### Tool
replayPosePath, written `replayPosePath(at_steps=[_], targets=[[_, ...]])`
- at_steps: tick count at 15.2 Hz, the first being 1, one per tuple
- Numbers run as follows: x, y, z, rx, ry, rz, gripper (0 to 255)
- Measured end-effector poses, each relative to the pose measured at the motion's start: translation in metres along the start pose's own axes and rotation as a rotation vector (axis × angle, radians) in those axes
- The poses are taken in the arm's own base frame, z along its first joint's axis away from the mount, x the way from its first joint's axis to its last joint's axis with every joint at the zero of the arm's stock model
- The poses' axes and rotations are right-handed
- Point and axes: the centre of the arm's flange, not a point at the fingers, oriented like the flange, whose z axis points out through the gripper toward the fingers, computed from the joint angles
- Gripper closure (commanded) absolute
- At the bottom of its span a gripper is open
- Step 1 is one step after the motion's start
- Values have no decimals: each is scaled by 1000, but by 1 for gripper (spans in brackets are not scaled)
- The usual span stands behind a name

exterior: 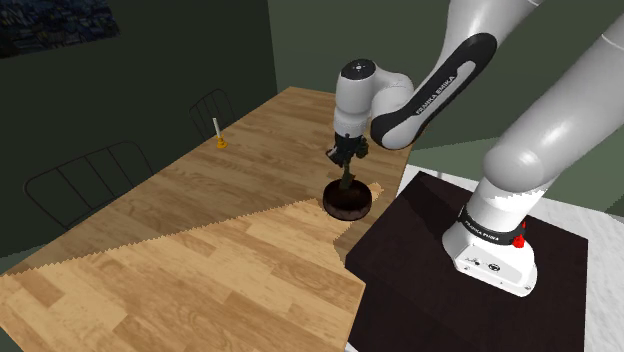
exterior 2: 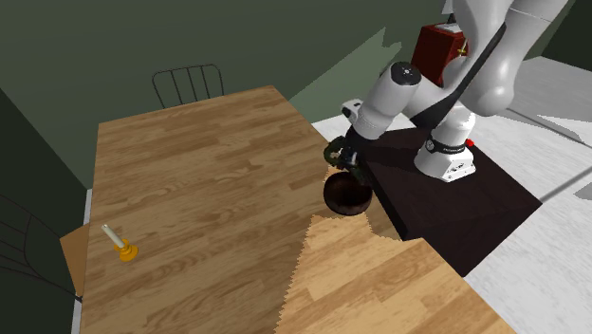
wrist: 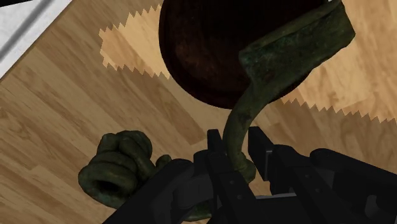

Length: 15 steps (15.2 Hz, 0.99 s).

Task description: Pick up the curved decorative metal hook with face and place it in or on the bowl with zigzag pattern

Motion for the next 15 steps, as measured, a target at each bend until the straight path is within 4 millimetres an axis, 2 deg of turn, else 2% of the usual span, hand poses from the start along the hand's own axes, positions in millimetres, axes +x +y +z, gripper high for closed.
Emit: replayPosePath(at_steps=[2,4,15], targets=[[-22,-5,-9,0,0,-1,255],[-30,-6,-6,0,0,1,255],[-48,-16,45,-1,-2,3,255]])
